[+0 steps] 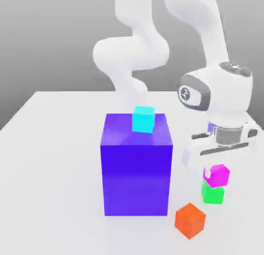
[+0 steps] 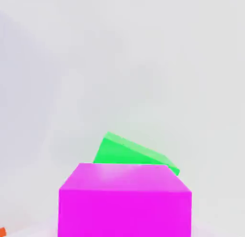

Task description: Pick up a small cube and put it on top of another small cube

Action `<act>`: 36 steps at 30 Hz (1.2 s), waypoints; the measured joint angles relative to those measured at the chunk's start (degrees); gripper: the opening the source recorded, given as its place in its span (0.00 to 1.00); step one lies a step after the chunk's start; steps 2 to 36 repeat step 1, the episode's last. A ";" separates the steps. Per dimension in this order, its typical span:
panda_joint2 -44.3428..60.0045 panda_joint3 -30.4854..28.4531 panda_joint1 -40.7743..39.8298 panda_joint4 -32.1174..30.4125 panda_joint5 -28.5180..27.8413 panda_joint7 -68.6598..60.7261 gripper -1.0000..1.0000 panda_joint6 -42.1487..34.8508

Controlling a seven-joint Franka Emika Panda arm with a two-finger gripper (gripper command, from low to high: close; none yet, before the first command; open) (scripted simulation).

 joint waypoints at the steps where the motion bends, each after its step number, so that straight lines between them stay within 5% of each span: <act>1: 0.00 0.00 0.00 0.00 0.00 0.00 1.00 0.00; 36: 0.00 0.00 0.00 0.00 0.00 0.00 1.00 0.00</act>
